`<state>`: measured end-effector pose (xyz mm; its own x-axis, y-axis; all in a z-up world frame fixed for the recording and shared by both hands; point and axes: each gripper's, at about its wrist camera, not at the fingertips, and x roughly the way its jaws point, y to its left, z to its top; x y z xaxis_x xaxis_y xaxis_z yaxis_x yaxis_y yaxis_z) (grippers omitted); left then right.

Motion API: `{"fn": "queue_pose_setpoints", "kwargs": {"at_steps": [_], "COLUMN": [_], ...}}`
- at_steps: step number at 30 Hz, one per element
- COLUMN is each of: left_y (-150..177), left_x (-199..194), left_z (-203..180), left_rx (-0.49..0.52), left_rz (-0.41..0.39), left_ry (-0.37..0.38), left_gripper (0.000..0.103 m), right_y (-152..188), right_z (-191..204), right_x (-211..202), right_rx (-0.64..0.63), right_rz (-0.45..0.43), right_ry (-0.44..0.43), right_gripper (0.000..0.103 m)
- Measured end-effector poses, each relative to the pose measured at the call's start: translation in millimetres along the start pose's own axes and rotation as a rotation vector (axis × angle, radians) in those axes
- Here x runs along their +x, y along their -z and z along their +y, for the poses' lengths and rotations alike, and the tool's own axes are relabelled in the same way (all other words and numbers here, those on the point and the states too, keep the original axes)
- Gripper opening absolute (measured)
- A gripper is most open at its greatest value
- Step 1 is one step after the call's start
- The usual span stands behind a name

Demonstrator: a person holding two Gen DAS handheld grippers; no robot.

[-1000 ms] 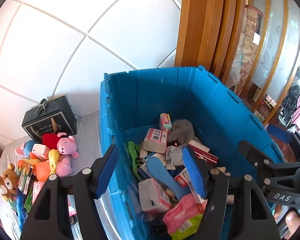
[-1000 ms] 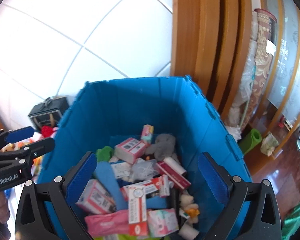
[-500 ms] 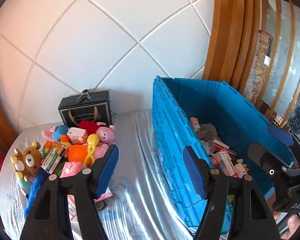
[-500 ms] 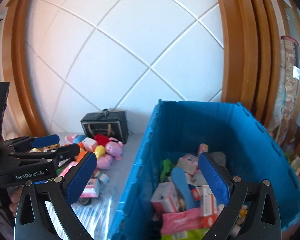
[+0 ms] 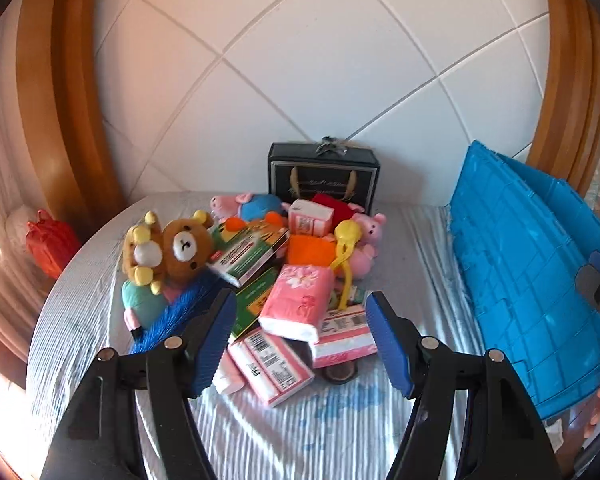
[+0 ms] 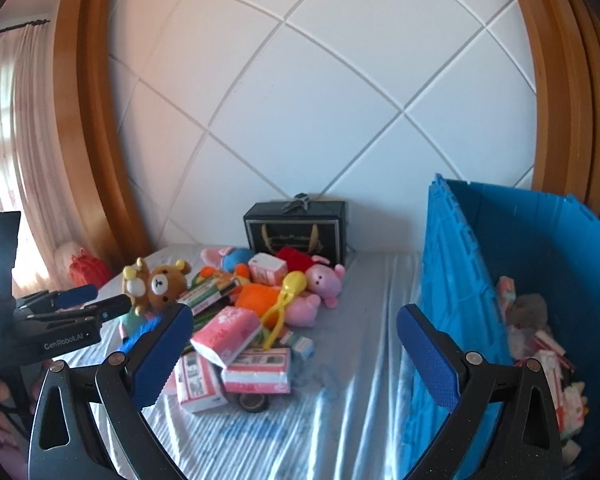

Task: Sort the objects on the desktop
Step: 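Return both tools from the crate to the pile on the bed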

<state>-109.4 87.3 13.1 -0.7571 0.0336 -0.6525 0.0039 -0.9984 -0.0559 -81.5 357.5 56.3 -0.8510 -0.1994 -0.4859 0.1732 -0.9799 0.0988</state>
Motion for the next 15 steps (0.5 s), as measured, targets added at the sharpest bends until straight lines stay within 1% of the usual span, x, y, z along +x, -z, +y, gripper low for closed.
{"fn": "queue_pose_setpoints", "kwargs": {"at_steps": [3, 6, 9, 13, 15], "left_y": [26, 56, 86, 118, 129], "left_x": [23, 47, 68, 98, 116], "left_z": [33, 64, 87, 107, 114], "left_rx": [-0.058, -0.114, -0.161, -0.179, -0.198], "left_rz": [0.048, 0.112, 0.148, 0.190, 0.218], "left_ry": [-0.034, -0.060, -0.078, -0.131, -0.132], "left_gripper": [0.066, 0.066, 0.066, 0.066, 0.066], "right_y": [23, 48, 74, 109, 124], "right_z": [9, 6, 5, 6, 6], "right_x": [30, 59, 84, 110, 123], "right_rx": [0.009, 0.030, 0.044, 0.062, 0.062], "right_rz": [0.071, 0.136, 0.188, 0.216, 0.232], "right_ry": [-0.007, -0.002, 0.009, 0.027, 0.023], "right_gripper": [0.103, 0.103, 0.103, 0.103, 0.103]}}
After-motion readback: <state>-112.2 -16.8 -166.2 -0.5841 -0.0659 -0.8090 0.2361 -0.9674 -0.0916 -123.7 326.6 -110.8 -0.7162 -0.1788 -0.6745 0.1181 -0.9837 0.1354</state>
